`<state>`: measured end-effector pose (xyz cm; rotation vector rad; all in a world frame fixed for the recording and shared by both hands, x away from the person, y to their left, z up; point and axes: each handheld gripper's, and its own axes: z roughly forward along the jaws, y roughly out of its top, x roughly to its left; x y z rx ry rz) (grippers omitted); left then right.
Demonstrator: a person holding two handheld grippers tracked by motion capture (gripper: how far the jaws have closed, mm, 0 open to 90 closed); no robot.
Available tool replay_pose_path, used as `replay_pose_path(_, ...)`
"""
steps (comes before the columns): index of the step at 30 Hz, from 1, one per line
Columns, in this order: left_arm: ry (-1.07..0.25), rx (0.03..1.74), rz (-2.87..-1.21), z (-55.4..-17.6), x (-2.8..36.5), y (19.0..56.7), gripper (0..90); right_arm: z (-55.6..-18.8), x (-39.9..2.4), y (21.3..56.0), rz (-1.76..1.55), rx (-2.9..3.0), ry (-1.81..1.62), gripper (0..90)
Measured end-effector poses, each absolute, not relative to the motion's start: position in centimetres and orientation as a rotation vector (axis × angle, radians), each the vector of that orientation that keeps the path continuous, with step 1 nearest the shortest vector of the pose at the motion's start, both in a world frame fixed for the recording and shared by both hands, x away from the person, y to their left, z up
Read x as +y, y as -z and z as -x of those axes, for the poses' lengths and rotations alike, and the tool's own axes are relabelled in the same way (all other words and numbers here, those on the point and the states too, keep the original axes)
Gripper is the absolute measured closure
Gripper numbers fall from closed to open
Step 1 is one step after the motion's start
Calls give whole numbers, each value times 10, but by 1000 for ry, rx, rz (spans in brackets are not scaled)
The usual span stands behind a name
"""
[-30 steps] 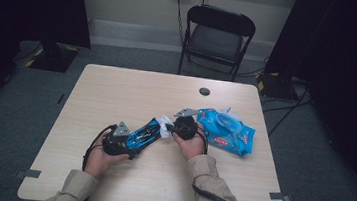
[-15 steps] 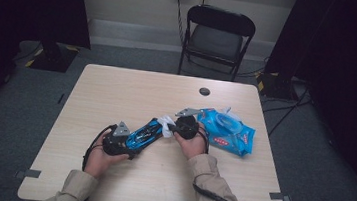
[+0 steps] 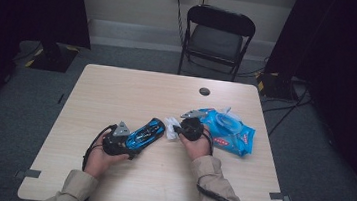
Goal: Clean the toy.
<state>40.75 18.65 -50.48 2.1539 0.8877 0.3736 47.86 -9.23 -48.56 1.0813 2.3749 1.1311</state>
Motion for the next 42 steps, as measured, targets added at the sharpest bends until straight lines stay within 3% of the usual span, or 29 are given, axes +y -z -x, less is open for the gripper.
replay_pose_path(12, -376, 898, -2148, -408, 185, 505, 245, -465, -111, 477, -1082, 2362, -1149, 829)
replay_pose_path(18, -357, 939, -2176, -408, 183, 502, 156, -459, -114, 470, -1070, 2360, -1164, 827)
replay_pose_path(33, -361, 936, -2125, -405, 190, 477, 163, -451, -123, 463, -1070, 2350, -1195, 827)
replay_pose_path(42, -385, 866, -2109, -406, 180, 457, 239, -446, -129, 464, -1070, 2352, -1194, 825)
